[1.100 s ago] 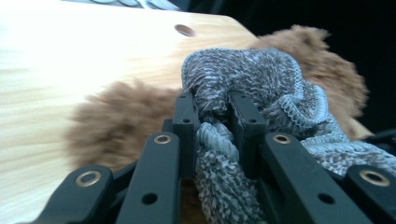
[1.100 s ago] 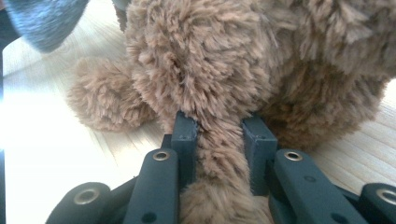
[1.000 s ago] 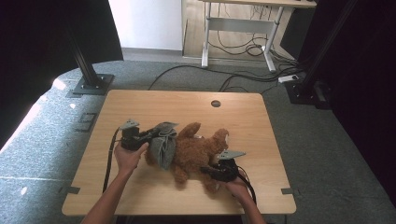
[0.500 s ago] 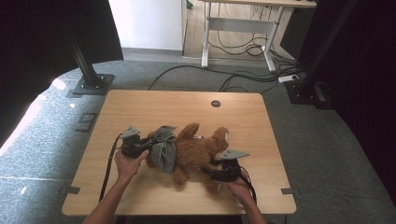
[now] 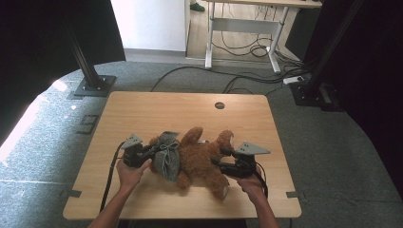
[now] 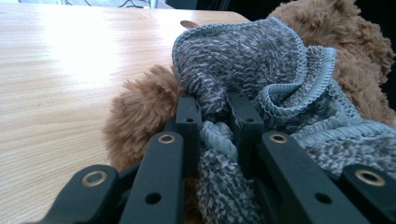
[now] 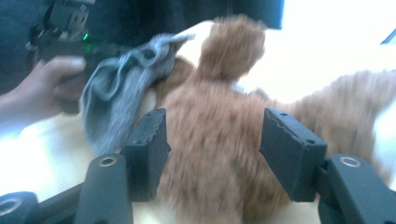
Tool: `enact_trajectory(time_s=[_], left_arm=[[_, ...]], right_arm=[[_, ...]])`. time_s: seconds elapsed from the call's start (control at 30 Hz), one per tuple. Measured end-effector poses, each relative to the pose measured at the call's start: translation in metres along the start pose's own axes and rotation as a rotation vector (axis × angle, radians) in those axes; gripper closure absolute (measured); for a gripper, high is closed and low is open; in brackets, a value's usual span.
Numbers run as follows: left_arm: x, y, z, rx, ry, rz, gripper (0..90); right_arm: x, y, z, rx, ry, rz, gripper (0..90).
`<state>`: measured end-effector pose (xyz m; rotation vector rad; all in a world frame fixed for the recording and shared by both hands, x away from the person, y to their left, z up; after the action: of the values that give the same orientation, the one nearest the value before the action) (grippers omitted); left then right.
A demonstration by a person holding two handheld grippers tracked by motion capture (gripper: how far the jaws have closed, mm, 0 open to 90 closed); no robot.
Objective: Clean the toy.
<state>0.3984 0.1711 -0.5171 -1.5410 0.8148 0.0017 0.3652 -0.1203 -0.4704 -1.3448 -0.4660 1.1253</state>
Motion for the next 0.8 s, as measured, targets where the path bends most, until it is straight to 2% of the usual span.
enact_trajectory(time_s=[0.07,0.2,0.27,0.3,0.37,0.4,0.47,0.57,0.6,0.63,0.67,0.73,0.8], left_arm=[[0.000,0.000,0.000,-0.001,0.000,-0.001,76.6],[-0.001,0.002,0.000,-0.007,0.002,-0.007,76.6],[-0.001,0.002,0.000,-0.010,0.004,-0.007,76.6],[-0.002,0.003,0.001,-0.013,0.009,-0.006,76.6],[-0.002,0.004,0.001,-0.019,0.014,-0.007,76.5],[-0.002,0.004,0.001,-0.019,0.014,-0.007,76.6],[-0.003,0.004,0.000,-0.026,0.025,-0.006,76.6],[-0.007,0.004,-0.002,-0.036,0.039,0.001,76.3],[-0.009,0.003,-0.003,-0.042,0.047,0.005,76.3],[-0.013,-0.001,-0.004,-0.061,0.070,0.005,75.8],[-0.013,-0.001,-0.004,-0.061,0.070,0.005,75.6],[-0.018,-0.009,-0.008,-0.071,0.106,-0.003,75.4],[-0.020,-0.019,-0.015,-0.064,0.130,-0.008,75.4]], right_arm=[[0.005,-0.006,-0.003,-0.006,0.005,0.005,37.7],[0.035,-0.019,-0.015,-0.002,0.006,0.065,34.5],[0.052,-0.019,-0.021,0.000,0.004,0.116,33.8],[0.065,-0.014,-0.027,0.029,-0.016,0.181,30.6],[0.075,-0.003,-0.030,0.081,-0.056,0.251,27.2],[0.079,0.004,-0.029,0.086,-0.063,0.279,24.3],[0.081,0.009,-0.028,0.085,-0.065,0.283,23.4],[0.077,0.019,-0.024,0.087,-0.060,0.246,31.0],[0.077,0.019,-0.024,0.087,-0.060,0.246,31.0],[0.074,0.024,-0.021,0.057,-0.061,0.231,37.5],[0.073,0.025,-0.020,0.048,-0.059,0.221,39.9],[0.071,0.028,-0.018,0.030,-0.060,0.201,43.0],[0.070,0.030,-0.017,0.020,-0.062,0.192,44.4]])
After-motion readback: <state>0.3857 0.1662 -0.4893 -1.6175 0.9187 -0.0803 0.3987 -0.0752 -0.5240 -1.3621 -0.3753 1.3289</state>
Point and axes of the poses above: each handheld gripper's, and its own axes: x roughly forward along the jaws, y roughly out of its underside, z roughly to its left, the point moved 6 cm from there along x, roughly forward along the jaws, and after that the axes turned 11 degrees about -y, right-handed, at the moved point
